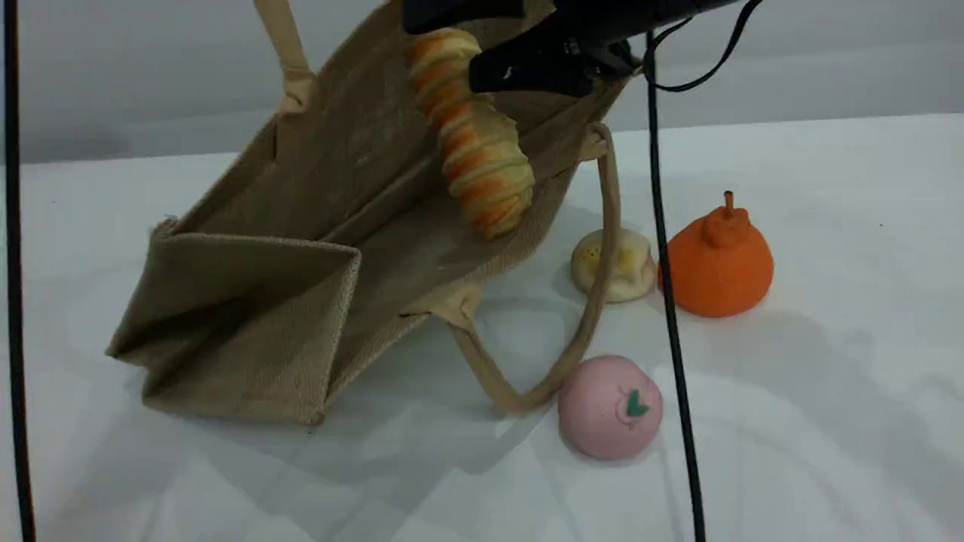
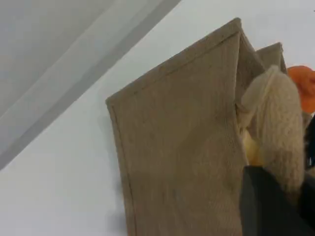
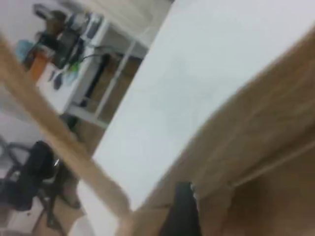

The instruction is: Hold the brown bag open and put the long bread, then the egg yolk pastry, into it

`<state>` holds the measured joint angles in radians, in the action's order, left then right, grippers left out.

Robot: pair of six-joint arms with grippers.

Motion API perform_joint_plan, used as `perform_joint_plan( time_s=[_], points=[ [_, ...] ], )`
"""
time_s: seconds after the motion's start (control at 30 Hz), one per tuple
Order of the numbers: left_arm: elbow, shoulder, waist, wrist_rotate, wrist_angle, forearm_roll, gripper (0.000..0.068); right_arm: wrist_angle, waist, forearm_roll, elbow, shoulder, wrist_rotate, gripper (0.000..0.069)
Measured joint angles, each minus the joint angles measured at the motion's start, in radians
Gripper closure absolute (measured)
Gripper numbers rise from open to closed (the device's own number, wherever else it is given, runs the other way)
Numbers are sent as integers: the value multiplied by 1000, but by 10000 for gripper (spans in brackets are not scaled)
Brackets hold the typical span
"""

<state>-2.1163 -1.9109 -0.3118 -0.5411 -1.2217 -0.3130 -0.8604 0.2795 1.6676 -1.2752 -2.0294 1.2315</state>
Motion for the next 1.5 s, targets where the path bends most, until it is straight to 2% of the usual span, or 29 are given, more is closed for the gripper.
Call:
perform_joint_plan(
  time_s=[0.27,0.47,0.7,0.8,0.97,1.17,1.3,1.5],
  points=[
    [0,0,0,1,0,0,588,32,-33,-65,1,9,2,133],
    [0,8,0,4,0,0,588,52,-145,-207,1,28,-44,133],
    [0,49,0,8,-1,24,588,195,-256,-398,1,25,-115,133],
    [0,52,0,29,-1,32,588,280,-255,-414,1,25,-114,133],
    [0,52,0,78,0,112,588,410,-253,-411,2,9,-114,133],
    [0,55,0,78,0,102,588,369,-236,-392,2,-85,-109,133],
    [0,56,0,78,0,95,588,366,-194,-368,2,-118,-54,133],
    [0,56,0,81,0,72,588,454,-119,-364,1,-145,-15,133]
  ],
)
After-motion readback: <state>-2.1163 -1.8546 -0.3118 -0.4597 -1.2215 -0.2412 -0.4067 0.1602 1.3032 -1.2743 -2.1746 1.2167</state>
